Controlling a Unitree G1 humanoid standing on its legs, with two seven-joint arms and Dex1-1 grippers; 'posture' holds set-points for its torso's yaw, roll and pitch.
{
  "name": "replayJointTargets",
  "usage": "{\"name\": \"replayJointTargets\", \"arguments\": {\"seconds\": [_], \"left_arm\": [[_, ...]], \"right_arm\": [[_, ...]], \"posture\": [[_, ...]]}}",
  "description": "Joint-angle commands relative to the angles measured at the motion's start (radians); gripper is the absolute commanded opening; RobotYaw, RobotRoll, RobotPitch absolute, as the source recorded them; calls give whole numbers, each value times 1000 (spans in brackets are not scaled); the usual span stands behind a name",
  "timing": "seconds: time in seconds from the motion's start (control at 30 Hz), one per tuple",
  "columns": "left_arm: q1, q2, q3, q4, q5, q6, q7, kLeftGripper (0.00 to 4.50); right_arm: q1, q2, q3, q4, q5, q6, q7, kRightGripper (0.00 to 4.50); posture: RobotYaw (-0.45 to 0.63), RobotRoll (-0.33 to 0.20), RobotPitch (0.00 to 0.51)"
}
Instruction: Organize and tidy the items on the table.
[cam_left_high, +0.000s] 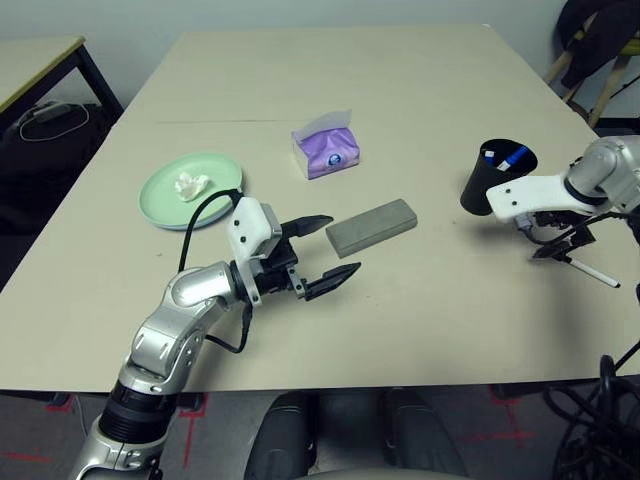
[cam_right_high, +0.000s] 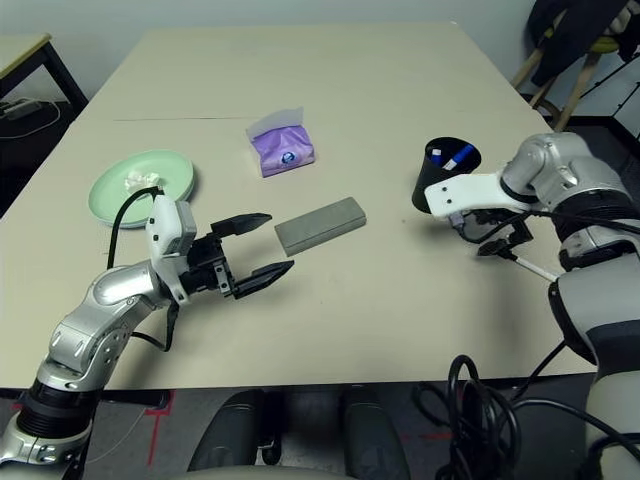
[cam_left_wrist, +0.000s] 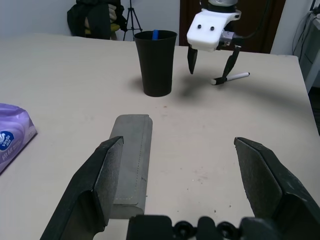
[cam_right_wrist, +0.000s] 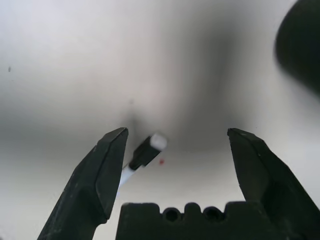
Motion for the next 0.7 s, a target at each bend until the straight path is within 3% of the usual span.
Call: {"name": "replayJointTargets", "arguments": {"seconds": [0.03,0.33,0.7], "left_arm": [[-1,-4,-19,16,4,-4,-14,4500],[-4,-2,-20,23,8,-9,-24,4500],[-7,0,-24,31,9,-14,-38,4500]], "right_arm": [[34,-23,-6,-28,-13,55,-15,4455],[97,-14,-5,-53,-42,243,-58,4455],[199,2,-44,-130,3,434,-20,4455]], "posture": [[32,0,133],[26,0,133],[19,0,137]]}}
